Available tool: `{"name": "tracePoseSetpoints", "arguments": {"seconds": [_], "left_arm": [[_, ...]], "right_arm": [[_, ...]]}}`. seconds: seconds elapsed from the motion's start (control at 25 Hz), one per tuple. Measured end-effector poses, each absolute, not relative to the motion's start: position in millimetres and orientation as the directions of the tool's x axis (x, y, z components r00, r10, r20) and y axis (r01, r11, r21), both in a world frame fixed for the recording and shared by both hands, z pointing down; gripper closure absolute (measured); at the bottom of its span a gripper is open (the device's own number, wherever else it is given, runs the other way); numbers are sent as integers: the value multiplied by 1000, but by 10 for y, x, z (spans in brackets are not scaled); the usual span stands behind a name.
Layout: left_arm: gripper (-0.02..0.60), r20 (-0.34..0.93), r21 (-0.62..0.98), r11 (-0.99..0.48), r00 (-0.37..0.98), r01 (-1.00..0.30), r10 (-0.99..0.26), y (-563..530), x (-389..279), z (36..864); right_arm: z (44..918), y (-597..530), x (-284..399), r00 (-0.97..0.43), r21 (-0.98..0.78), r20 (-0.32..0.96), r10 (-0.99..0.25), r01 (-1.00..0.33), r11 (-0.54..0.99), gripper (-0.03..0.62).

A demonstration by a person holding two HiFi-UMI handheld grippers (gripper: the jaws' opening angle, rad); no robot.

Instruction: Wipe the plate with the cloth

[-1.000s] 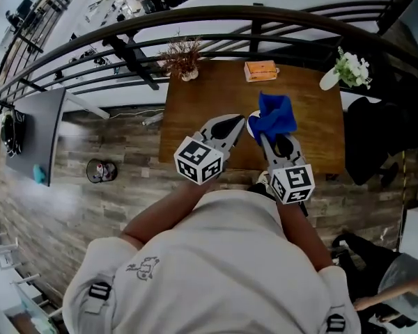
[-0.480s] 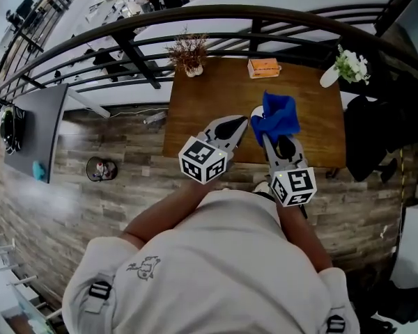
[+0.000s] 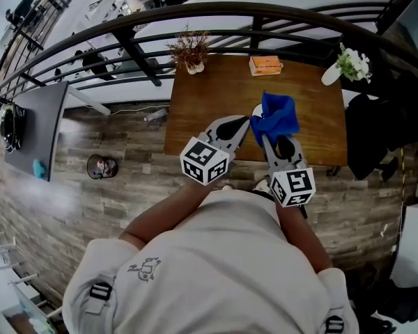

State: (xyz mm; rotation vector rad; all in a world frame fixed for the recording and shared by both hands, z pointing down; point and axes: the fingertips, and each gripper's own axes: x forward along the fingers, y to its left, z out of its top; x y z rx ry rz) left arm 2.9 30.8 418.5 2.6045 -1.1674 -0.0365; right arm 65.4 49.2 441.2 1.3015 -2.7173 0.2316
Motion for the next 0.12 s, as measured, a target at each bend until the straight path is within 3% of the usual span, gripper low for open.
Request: {"name": "tracePoseSetpoints", "arguments": {"seconds": [0.12], "left_arm": [[575, 93, 268, -632, 672, -727, -735, 270, 45, 4189]], "right_arm": [[4422, 454, 679, -620, -91, 173, -765, -784, 615, 477]]}}
